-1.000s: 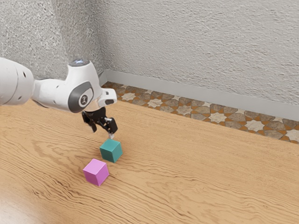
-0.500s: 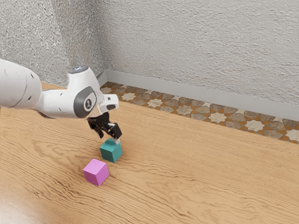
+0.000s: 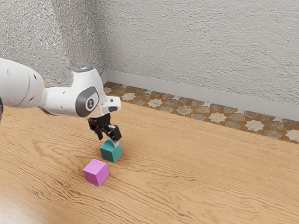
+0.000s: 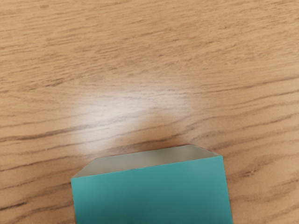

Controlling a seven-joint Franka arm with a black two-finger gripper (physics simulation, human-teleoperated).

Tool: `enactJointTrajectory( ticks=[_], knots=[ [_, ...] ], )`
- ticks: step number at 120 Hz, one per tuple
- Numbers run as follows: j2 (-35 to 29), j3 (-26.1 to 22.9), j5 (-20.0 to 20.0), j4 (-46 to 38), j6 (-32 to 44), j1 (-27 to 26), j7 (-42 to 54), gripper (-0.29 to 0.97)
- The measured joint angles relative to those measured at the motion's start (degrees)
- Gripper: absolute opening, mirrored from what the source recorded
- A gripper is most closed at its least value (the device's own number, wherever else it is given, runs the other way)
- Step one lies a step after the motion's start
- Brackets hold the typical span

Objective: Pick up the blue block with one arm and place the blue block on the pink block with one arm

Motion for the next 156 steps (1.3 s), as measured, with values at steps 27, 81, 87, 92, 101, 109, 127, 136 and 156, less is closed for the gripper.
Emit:
enactJointTrajectory(
  ticks=[27,81,87,92,101,109,127,136,156],
  knots=[
    [2.06,-0.02,0.33,1.33,-1.16,0.36,-1.45,0.66],
    [4.72,-0.37,0.52,3.69,-0.67,0.86,-0.86,0.66],
    [4.75,-0.37,0.49,3.61,-0.63,0.87,-0.68,0.66],
    [4.77,-0.37,0.46,3.54,-0.61,0.86,-0.53,0.66],
    [4.77,-0.43,0.43,3.49,-0.59,0.82,-0.28,0.66],
    [4.77,-0.45,0.39,3.48,-0.58,0.80,-0.19,0.66],
    [4.48,-0.46,0.18,3.16,-0.98,0.76,-0.90,0.66],
    [4.09,-0.46,0.04,2.60,-1.38,0.69,-1.55,0.66],
    [3.90,-0.46,-0.06,2.42,-1.80,0.70,-3.25,0.66]
  ],
)
